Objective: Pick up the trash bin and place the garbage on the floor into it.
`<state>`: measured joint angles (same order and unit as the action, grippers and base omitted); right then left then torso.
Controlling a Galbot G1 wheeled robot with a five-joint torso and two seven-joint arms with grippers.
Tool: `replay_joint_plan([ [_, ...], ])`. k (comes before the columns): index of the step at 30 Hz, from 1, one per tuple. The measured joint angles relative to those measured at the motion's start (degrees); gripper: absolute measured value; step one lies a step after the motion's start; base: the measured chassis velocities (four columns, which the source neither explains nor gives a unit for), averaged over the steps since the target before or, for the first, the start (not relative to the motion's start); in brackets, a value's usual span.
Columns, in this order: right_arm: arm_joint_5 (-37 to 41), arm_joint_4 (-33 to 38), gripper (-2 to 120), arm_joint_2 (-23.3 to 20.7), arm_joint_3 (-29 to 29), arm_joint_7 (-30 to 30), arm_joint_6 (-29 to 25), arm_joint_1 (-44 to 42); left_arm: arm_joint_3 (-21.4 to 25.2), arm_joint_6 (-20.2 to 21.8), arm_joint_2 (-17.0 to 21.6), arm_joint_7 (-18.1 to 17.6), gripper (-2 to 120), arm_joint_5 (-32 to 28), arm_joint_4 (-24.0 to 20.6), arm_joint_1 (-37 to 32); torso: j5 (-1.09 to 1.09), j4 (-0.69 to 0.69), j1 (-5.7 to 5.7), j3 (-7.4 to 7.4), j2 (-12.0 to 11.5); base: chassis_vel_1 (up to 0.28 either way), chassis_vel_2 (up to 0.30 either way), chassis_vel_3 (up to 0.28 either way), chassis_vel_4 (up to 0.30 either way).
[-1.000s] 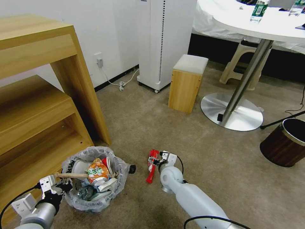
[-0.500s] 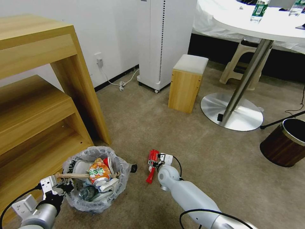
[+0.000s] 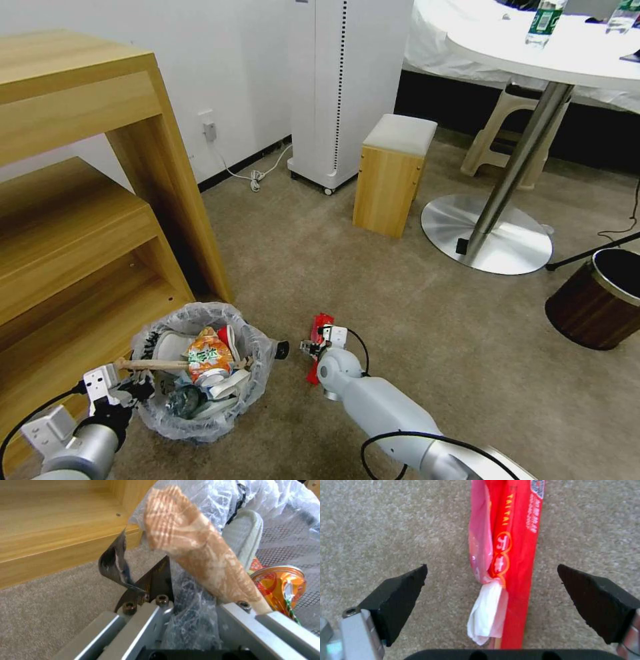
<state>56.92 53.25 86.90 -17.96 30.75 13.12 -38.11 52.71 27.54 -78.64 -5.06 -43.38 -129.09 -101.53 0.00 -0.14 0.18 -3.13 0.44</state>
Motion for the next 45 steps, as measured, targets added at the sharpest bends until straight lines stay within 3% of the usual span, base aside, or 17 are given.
replay_joint_plan([
  [13,-2.96,-6.15,94,1.50,0.67,-1.90,-1.49,0.68,-0.32,0.00,-0.15,-0.12,1,-0.16,-0.67,-0.02,0.01,0.00,0.00,0.01,0.00,0.000,0.000,0.000,0.000],
  [17,-3.66,-7.03,86,1.65,0.92,-2.48,-2.03,0.71,-0.51,0.00,-0.20,-0.13,1,-0.15,-0.95,-0.05,0.00,-0.01,-0.02,0.02,0.01,0.000,0.000,0.000,0.000],
  [25,-5.31,-8.27,64,1.99,1.30,-3.51,-2.74,0.46,-0.57,-0.18,-0.37,-0.12,1,-0.15,-1.49,-0.18,-0.05,-0.06,-0.02,0.04,0.03,0.000,0.000,0.000,0.000],
  [27,-5.81,-8.13,52,1.65,1.26,-3.73,-2.97,0.28,-0.57,-0.33,-0.42,-0.13,1,-0.15,-1.50,-0.12,-0.03,-0.03,-0.02,0.02,0.03,0.000,0.000,0.000,0.000],
  [31,-6.13,-7.76,42,1.19,1.09,-3.84,-3.02,0.09,-0.57,-0.40,-0.49,-0.12,1,-0.13,-1.50,0.01,-0.03,-0.03,-0.02,0.01,0.03,0.000,0.000,0.000,0.000],
  [35,-7.28,-7.26,22,0.39,1.03,-4.19,-3.33,-0.45,-0.78,-0.53,-0.67,-0.11,1,-0.06,-1.50,0.18,-0.01,-0.02,-0.01,0.00,0.01,0.000,0.000,0.000,0.000],
  [37,-7.40,-7.26,21,0.33,1.02,-4.25,-3.37,-0.50,-0.79,-0.54,-0.67,-0.10,1,-0.06,-1.50,0.18,-0.01,-0.02,-0.01,0.00,0.01,0.000,0.000,0.000,0.000],
  [39,-8.53,-7.16,10,-0.25,1.04,-4.93,-3.85,-0.85,-0.77,-0.55,-0.61,-0.08,1,-0.07,-1.51,0.17,0.01,0.00,0.00,-0.01,0.00,0.000,0.000,0.000,0.000],
  [45,-9.39,-3.53,0,-2.86,0.72,-6.53,-4.72,-2.61,-0.67,-0.62,-0.37,-0.05,1,-0.10,-1.10,0.28,0.07,0.05,0.01,-0.02,-0.02,0.000,0.000,0.000,0.000],
])
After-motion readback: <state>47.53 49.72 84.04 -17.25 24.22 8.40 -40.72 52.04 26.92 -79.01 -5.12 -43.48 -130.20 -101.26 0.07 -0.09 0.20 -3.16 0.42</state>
